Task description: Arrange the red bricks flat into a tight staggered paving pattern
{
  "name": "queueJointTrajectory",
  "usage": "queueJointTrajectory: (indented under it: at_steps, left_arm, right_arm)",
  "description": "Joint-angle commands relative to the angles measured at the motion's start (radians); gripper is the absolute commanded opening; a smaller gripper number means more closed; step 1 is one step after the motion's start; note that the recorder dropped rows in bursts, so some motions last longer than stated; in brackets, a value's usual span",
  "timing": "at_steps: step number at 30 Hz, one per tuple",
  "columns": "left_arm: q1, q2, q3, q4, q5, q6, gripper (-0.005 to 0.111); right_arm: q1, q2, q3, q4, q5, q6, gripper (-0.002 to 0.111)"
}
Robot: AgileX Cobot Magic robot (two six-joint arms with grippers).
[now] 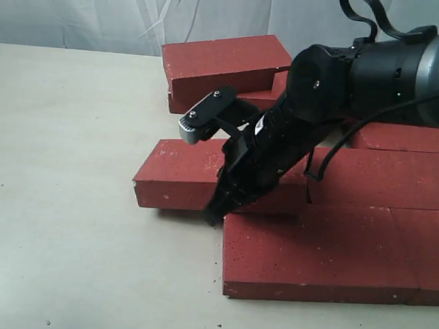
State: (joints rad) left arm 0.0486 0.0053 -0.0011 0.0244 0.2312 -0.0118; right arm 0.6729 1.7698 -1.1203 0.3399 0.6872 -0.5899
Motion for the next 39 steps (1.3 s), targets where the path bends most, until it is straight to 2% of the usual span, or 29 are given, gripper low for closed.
queueJointTrajectory:
  at_steps: [1, 5, 9, 11, 15, 17, 21, 24, 29, 34, 39]
  left_arm:
    - [0.000, -0.005, 0.001, 0.002, -0.007, -0.005, 0.000]
    - [0.000, -0.005, 0.001, 0.002, -0.007, -0.005, 0.000]
    - [0.000, -0.005, 0.001, 0.002, -0.007, -0.005, 0.000]
    - [0.000, -0.005, 0.001, 0.002, -0.007, -0.005, 0.000]
    - [0.000, -0.005, 0.001, 0.002, -0.007, -0.005, 0.000]
    - [0.000, -0.005, 0.001, 0.002, -0.007, -0.005, 0.000]
    - [0.000, -0.005, 0.001, 0.002, -0.007, -0.005, 0.000]
    - [0.000, -0.005, 0.001, 0.002, -0.007, -0.005, 0.000]
    - [0.000, -0.005, 0.001, 0.002, -0.007, -0.005, 0.000]
    - [0.000, -0.005, 0.001, 0.002, -0.007, -0.005, 0.000]
    - [0.000, -0.005, 0.001, 0.002, -0.007, -0.005, 0.000]
  right_arm:
    - [0.004, 0.015, -0.036, 0.062, -0.006, 0.000, -0.001]
    - [0.004, -0.021, -0.097, 0.144, 0.133, 0.000, -0.001]
    - [0.002, -0.127, -0.134, 0.120, 0.287, 0.000, -0.001]
    - [-0.008, -0.190, -0.121, -0.011, 0.324, 0.025, -0.001]
    - [-0.083, -0.279, -0.062, -0.388, 0.362, 0.304, -0.001]
    - [-0.144, -0.276, -0.033, -0.398, 0.348, 0.327, -0.001]
    - [-0.249, -0.190, -0.002, -0.279, 0.260, 0.235, -0.001]
    - [-0.290, -0.116, -0.006, -0.225, 0.185, 0.228, -0.001]
    - [-0.294, -0.041, -0.007, -0.221, 0.125, 0.228, -0.001]
    - [-0.294, 0.005, -0.016, -0.214, -0.012, 0.221, -0.001]
    - [-0.293, 0.050, -0.053, -0.214, -0.028, 0.221, -0.001]
